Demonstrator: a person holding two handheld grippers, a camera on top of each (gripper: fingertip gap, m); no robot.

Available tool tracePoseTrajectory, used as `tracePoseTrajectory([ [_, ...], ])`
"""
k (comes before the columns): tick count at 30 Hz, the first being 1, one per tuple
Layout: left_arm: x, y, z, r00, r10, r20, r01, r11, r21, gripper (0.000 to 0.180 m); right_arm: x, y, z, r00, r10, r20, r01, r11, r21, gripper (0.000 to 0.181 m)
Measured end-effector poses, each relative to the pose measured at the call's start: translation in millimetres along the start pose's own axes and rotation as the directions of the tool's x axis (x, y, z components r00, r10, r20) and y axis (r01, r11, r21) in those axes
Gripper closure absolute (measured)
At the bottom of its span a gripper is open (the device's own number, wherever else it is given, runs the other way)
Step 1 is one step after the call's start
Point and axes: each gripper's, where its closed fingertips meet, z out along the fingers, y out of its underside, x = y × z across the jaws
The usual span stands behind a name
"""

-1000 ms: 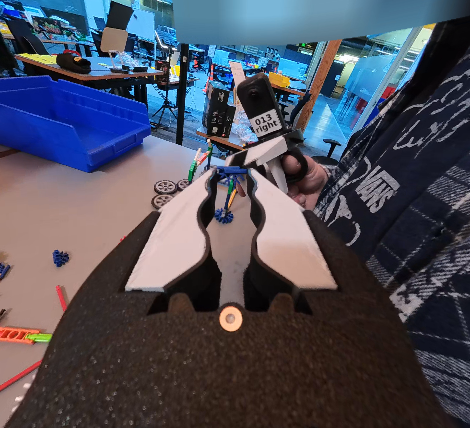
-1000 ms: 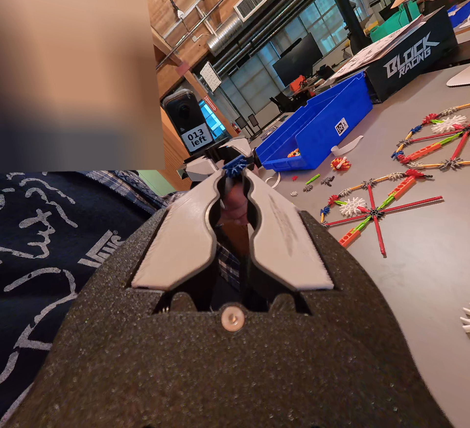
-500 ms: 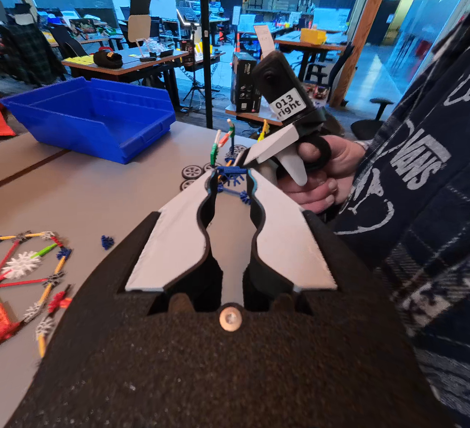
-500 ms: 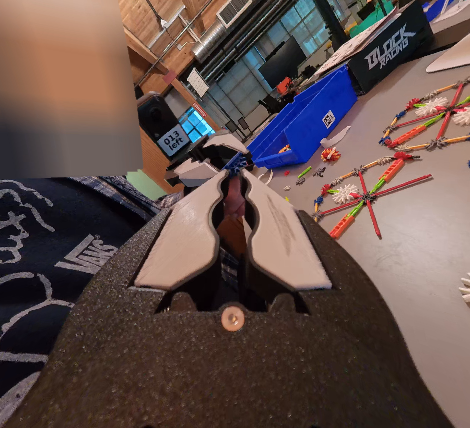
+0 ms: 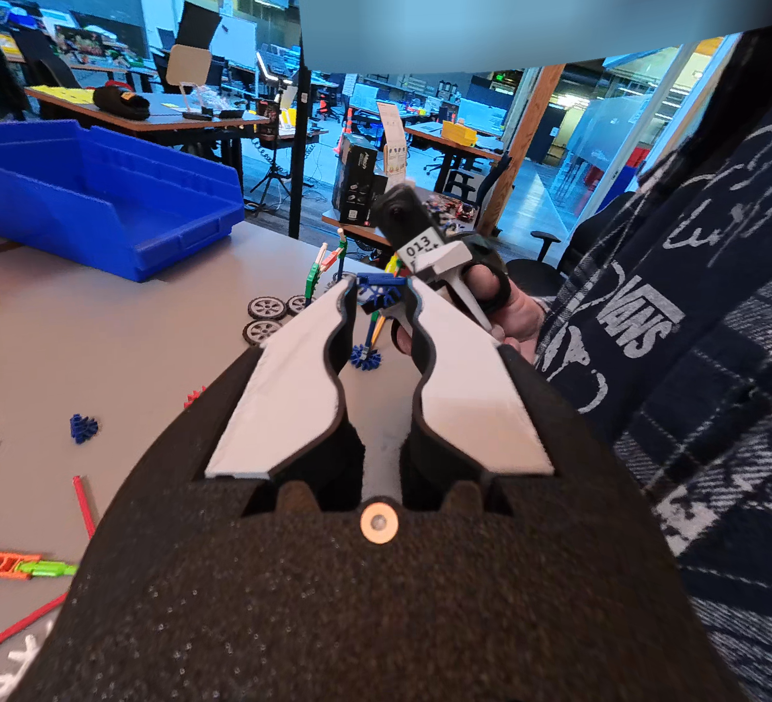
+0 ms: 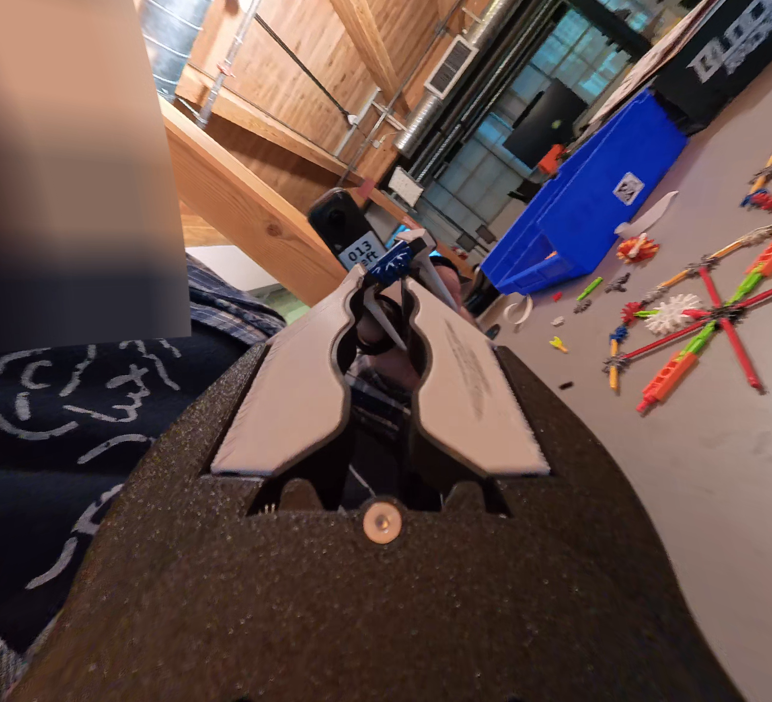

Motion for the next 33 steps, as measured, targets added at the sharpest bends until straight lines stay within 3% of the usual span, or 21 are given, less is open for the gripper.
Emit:
tracePoseTrajectory([
  [20,14,-6,3,0.977,0.188,-0.099,-0.193,0.980,-0.045,0.160,-11,-2,1,0.986,0.103,0.132,-0.108,0.994,0.028,0.168],
  [33,12,-1,3,0.961,0.254,-0.104,-0.264,0.959,-0.097,0.160,-8,-1,1,0.996,0.025,0.087,-0.025,1.000,0.001,0.175],
])
